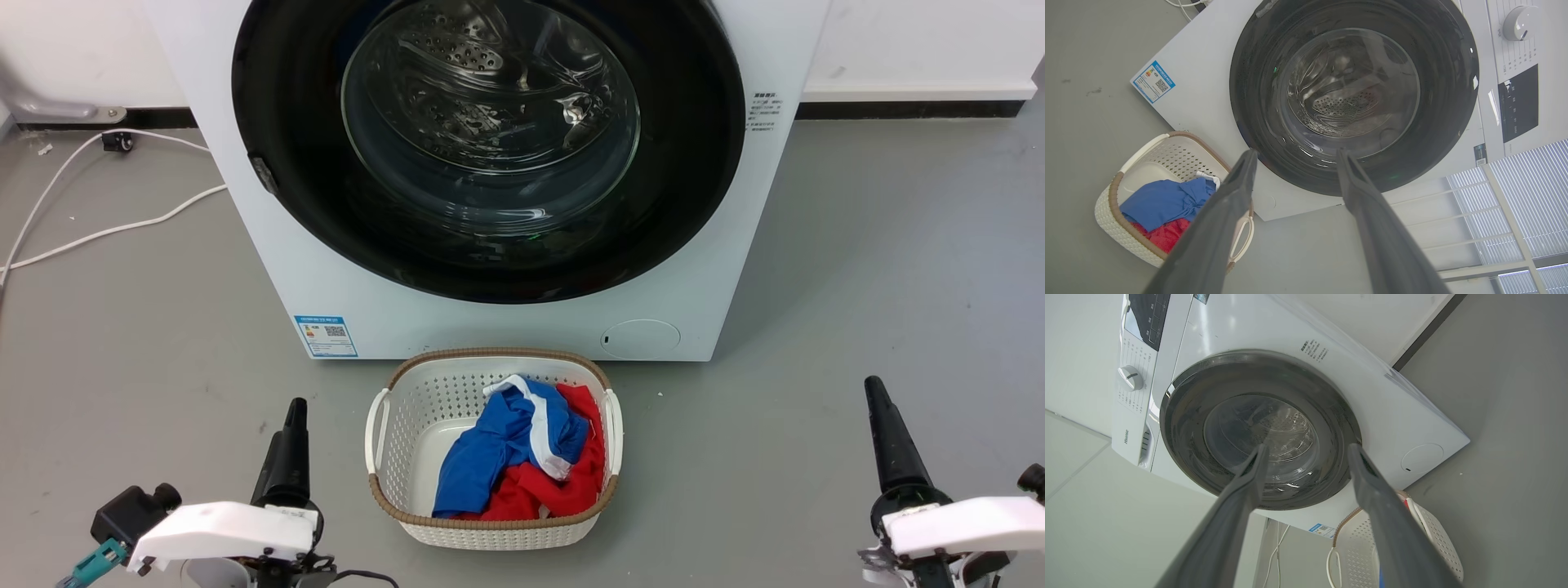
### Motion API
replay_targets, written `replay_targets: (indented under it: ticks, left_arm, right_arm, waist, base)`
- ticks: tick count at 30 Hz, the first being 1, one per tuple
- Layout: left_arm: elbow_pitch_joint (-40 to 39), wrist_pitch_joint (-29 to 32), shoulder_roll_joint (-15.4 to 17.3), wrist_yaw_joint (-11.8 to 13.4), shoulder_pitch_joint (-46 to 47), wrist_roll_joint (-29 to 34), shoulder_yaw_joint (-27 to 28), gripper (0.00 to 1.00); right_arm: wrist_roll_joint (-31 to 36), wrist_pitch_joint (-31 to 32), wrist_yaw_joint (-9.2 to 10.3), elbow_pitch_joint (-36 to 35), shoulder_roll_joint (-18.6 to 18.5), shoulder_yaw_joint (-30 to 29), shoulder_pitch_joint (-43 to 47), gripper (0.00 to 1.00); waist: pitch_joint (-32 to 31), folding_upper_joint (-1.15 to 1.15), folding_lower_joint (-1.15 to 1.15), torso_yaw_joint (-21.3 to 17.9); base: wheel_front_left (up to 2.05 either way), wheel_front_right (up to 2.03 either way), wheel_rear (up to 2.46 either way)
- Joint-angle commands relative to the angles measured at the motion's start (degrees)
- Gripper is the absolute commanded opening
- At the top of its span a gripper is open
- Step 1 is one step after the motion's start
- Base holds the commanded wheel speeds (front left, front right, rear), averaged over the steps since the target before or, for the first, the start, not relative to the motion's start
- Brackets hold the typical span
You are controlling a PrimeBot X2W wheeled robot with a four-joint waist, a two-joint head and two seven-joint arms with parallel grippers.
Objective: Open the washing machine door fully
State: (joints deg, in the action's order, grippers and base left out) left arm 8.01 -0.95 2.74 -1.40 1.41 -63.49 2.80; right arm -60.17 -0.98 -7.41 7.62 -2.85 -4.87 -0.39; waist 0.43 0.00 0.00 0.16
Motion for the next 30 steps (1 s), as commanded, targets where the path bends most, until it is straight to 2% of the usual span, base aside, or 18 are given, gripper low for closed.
replay_targets:
  ticks: [1,12,30]
  left_arm:
    - [-1.29,-0.46,0.12,0.22,0.45,1.65,-0.23,1.0]
    - [-2.64,-2.75,0.22,3.24,-0.48,14.68,-2.38,1.0]
    - [-5.44,-6.01,0.82,5.77,-1.77,28.69,-5.22,1.0]
  right_arm:
    - [1.86,-0.42,-0.08,-1.32,-0.13,0.17,-0.23,1.0]
    - [15.6,-2.72,-0.09,-4.02,-0.12,1.73,1.17,1.0]
    - [30.55,-5.97,-0.1,-7.94,-0.11,2.43,3.09,1.0]
  waist:
    - [0.0,0.0,0.0,0.01]
    - [0.09,0.0,0.0,0.08]
    - [0.07,0.0,0.0,0.2]
  base:
    - [0.0,0.0,0.0]
    - [0.0,0.0,0.0]
    - [0.0,0.0,0.0]
